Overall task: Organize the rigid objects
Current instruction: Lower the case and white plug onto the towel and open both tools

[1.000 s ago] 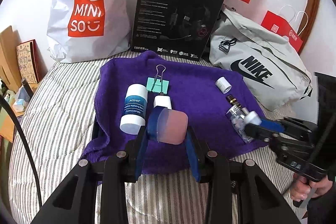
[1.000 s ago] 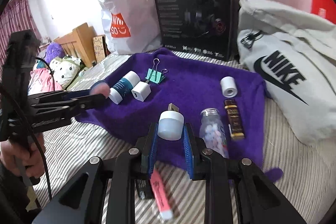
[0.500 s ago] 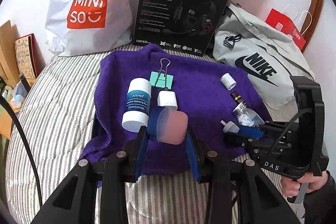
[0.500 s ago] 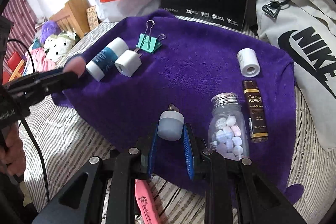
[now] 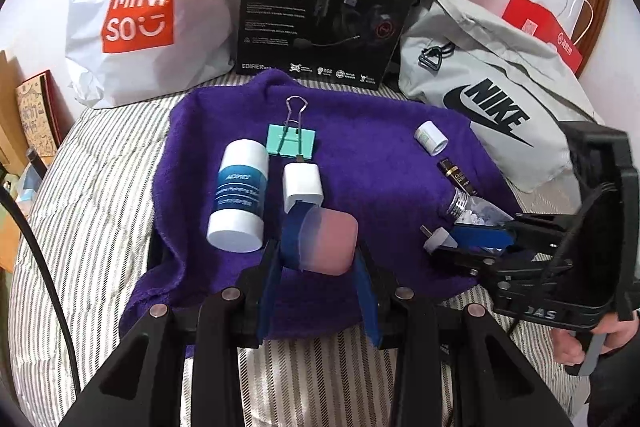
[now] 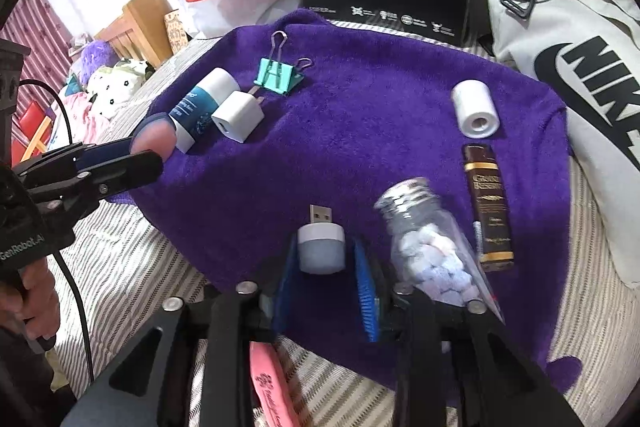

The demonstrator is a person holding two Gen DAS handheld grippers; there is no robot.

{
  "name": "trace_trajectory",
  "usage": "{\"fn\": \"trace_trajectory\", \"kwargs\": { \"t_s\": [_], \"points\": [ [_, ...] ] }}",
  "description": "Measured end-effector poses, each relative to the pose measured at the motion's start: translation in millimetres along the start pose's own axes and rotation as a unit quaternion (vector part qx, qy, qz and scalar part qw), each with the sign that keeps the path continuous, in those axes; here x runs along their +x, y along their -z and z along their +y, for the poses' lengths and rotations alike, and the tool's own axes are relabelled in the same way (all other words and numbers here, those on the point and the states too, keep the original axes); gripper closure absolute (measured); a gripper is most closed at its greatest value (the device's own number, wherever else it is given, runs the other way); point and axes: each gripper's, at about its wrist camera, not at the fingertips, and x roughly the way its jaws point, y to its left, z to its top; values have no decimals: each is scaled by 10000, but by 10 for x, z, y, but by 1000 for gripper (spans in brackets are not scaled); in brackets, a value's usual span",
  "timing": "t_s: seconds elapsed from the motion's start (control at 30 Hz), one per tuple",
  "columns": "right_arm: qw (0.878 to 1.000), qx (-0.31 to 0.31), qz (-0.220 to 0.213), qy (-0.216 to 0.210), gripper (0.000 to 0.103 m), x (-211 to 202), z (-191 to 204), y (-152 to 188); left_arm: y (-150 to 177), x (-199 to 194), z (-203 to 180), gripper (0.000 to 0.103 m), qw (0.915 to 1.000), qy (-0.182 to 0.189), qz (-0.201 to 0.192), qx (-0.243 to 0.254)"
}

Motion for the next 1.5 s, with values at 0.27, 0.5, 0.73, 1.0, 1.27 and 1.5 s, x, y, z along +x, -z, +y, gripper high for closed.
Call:
{"fn": "trace_trajectory", "kwargs": {
  "t_s": [0.27, 0.5, 0.73, 1.0, 1.27, 1.5],
  "points": [
    [9999, 38, -95, -25, 65, -289, -75, 77, -79, 173, -151, 69, 9995, -118, 204, 208],
    [9991, 193, -382, 34, 61, -665, -73, 249, -88, 372, -229, 69, 9974, -371, 480, 391],
    [9969, 478, -627, 45, 59, -993, -39, 617, -39, 463, -187, 69, 9967, -341, 660, 315],
    [9911, 1205, -541, -159, 55, -1016, -148, 1078, -30, 452, -172, 69, 9966, -355, 662, 330],
    [9833, 1732, -304, -470, 55, -987, -225, 1368, -24, 477, -212, 53, 9973, -202, 640, 300],
    [9838, 1709, -375, -388, 55, -1110, -190, 1460, 11, 340, -180, 51, 9980, -3, 637, 17]
  ]
}}
